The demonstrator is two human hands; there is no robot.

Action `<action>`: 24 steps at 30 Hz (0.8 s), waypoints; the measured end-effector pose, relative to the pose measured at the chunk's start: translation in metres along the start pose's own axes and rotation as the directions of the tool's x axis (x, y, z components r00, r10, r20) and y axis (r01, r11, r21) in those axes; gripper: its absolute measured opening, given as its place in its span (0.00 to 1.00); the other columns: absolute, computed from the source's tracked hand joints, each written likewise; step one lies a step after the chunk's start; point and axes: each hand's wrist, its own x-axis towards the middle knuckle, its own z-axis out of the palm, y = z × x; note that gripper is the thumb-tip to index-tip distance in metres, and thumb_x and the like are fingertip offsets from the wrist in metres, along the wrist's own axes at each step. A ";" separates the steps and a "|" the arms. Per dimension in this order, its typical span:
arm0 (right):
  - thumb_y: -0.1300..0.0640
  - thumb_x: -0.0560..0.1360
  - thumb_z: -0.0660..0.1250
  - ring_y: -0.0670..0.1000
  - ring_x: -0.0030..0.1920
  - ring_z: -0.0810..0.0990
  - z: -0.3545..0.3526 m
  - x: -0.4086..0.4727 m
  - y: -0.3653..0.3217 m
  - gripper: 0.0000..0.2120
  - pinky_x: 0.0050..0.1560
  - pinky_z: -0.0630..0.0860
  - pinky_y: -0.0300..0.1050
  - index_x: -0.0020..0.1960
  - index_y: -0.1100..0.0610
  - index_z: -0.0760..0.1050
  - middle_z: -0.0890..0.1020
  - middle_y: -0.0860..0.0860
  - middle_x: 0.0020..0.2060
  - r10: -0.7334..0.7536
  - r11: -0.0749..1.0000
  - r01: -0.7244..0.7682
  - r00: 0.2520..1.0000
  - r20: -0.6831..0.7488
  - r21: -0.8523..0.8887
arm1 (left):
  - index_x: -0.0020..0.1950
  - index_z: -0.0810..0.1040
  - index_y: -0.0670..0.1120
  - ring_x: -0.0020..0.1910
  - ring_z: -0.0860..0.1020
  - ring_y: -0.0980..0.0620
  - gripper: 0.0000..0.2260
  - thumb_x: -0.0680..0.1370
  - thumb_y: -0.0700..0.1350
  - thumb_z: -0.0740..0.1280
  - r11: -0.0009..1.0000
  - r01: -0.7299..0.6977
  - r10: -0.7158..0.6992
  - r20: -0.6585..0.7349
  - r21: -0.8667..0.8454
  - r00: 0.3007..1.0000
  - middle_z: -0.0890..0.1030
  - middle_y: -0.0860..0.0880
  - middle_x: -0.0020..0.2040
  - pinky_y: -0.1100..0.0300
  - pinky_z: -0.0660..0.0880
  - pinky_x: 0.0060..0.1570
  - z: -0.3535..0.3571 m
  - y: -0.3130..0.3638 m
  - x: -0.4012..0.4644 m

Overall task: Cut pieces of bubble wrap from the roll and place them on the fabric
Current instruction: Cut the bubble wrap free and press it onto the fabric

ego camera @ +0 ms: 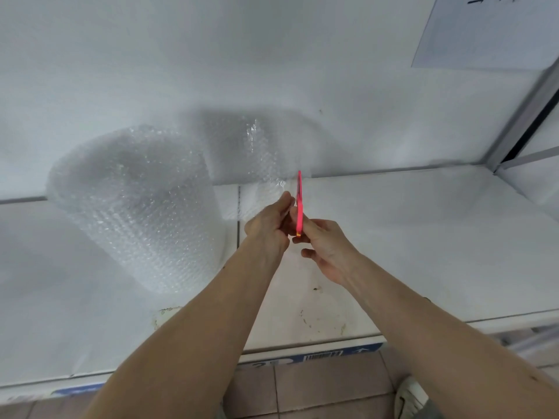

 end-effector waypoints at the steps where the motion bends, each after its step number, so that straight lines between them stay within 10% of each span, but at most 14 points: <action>1: 0.39 0.73 0.69 0.48 0.42 0.77 0.000 0.000 0.000 0.23 0.43 0.70 0.44 0.48 0.60 0.81 0.84 0.53 0.48 -0.003 1.000 0.003 1.000 -0.002 -0.003 | 0.39 0.82 0.42 0.29 0.82 0.53 0.08 0.69 0.43 0.78 1.000 0.008 -0.008 -0.006 0.010 1.000 0.84 0.48 0.37 0.62 0.76 0.30 0.000 0.001 -0.001; 5: 0.39 0.74 0.69 0.48 0.41 0.77 0.001 -0.001 0.002 0.21 0.42 0.70 0.44 0.44 0.58 0.81 0.82 0.51 0.43 -0.005 0.999 0.005 1.000 -0.005 -0.035 | 0.41 0.81 0.43 0.31 0.82 0.54 0.06 0.72 0.44 0.76 0.995 0.040 -0.037 0.041 -0.087 0.998 0.84 0.51 0.47 0.62 0.76 0.31 0.001 0.005 -0.005; 7: 0.39 0.74 0.69 0.48 0.41 0.77 0.001 -0.003 0.003 0.20 0.41 0.70 0.44 0.42 0.57 0.81 0.82 0.50 0.41 -0.009 0.999 0.009 1.000 0.003 -0.049 | 0.54 0.82 0.43 0.50 0.83 0.53 0.13 0.73 0.48 0.75 0.994 0.025 -0.015 0.092 -0.103 0.996 0.83 0.50 0.57 0.59 0.78 0.51 0.002 0.007 -0.007; 9: 0.39 0.74 0.69 0.47 0.41 0.77 0.001 -0.004 0.004 0.20 0.41 0.70 0.43 0.42 0.57 0.81 0.82 0.50 0.40 -0.015 0.998 0.015 1.000 0.012 -0.062 | 0.50 0.83 0.43 0.48 0.84 0.54 0.11 0.73 0.49 0.75 0.995 0.007 0.001 0.075 -0.095 0.997 0.85 0.51 0.53 0.58 0.76 0.59 0.004 0.005 -0.004; 14: 0.38 0.73 0.69 0.48 0.43 0.77 0.002 -0.002 0.001 0.23 0.43 0.71 0.44 0.47 0.59 0.83 0.84 0.53 0.48 0.005 0.999 -0.004 1.000 0.015 -0.049 | 0.42 0.82 0.40 0.27 0.82 0.56 0.05 0.72 0.41 0.76 0.983 0.029 -0.025 0.025 -0.182 0.999 0.84 0.49 0.39 0.65 0.75 0.24 0.005 0.005 -0.002; 24: 0.40 0.74 0.69 0.48 0.42 0.77 0.003 -0.002 0.002 0.19 0.44 0.70 0.45 0.42 0.57 0.81 0.83 0.51 0.44 -0.007 1.000 0.008 1.000 0.017 -0.027 | 0.41 0.82 0.42 0.26 0.82 0.57 0.05 0.72 0.42 0.76 0.989 0.025 -0.023 0.016 -0.145 1.000 0.83 0.50 0.38 0.66 0.74 0.23 0.003 0.005 -0.004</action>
